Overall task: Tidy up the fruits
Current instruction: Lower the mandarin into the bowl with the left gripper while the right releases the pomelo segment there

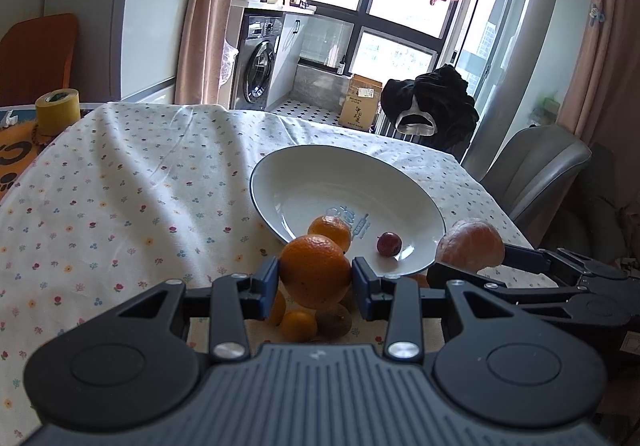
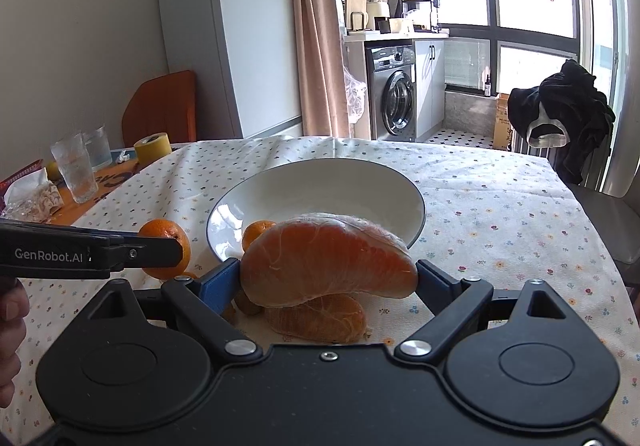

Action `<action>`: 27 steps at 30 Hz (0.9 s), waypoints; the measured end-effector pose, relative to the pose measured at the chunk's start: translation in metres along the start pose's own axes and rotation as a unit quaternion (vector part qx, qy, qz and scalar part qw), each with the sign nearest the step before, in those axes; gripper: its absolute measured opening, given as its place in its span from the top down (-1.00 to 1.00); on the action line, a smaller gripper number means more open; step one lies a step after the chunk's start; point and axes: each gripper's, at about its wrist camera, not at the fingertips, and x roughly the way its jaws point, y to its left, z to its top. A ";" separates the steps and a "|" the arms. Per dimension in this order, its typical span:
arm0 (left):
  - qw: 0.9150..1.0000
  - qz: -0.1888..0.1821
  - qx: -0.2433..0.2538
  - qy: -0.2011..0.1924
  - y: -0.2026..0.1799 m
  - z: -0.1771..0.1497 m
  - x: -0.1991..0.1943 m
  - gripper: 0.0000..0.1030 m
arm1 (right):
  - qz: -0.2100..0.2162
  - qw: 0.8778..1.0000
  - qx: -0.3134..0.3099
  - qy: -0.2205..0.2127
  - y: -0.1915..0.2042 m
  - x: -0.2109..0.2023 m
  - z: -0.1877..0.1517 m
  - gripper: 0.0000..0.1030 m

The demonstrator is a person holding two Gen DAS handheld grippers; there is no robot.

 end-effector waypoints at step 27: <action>1.000 0.022 0.014 -0.004 -0.010 0.036 0.056 0.26 | 0.013 1.000 0.008 0.005 -0.022 0.045 0.015 -0.74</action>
